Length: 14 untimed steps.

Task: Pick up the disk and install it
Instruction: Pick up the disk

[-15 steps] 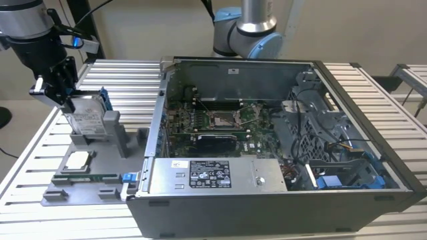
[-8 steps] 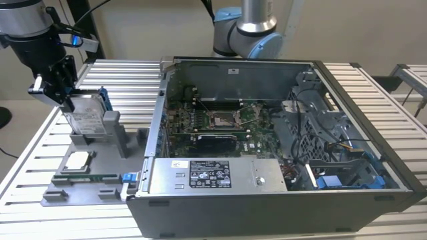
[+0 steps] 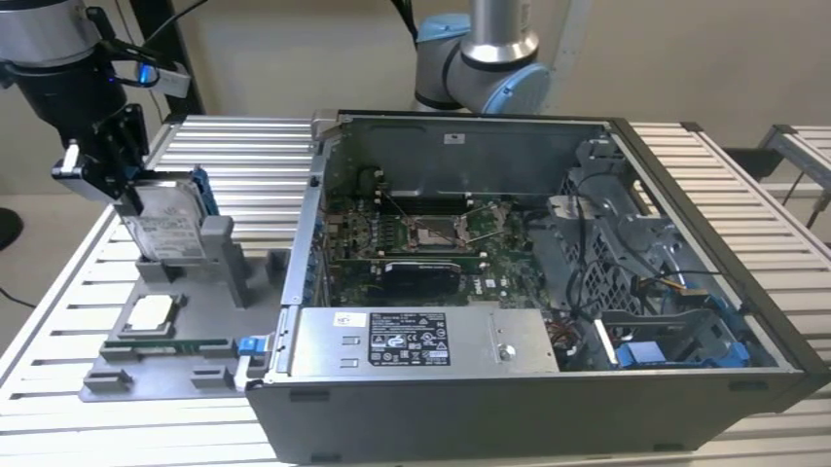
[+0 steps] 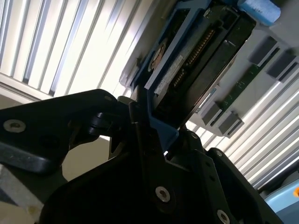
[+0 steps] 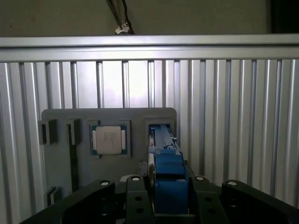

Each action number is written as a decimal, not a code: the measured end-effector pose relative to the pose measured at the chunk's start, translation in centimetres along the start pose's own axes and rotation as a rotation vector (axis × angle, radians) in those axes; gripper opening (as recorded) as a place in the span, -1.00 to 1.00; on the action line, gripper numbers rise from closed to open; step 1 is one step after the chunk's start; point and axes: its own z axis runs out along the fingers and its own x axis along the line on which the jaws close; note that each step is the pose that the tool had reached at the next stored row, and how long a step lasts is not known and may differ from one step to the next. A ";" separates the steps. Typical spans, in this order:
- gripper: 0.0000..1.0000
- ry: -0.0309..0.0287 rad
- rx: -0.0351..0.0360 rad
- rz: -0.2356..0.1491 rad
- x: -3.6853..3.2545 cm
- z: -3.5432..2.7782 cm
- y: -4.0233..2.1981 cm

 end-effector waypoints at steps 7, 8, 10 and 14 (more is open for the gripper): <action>-1.00 0.0000 0.0000 0.000 0.05 -1.16 -0.01; -1.00 0.0001 0.0000 0.000 0.06 -1.35 -0.01; -1.00 0.0002 -0.0001 0.000 0.07 -1.78 -0.01; -1.00 0.0001 -0.0001 0.000 0.08 -2.83 -0.02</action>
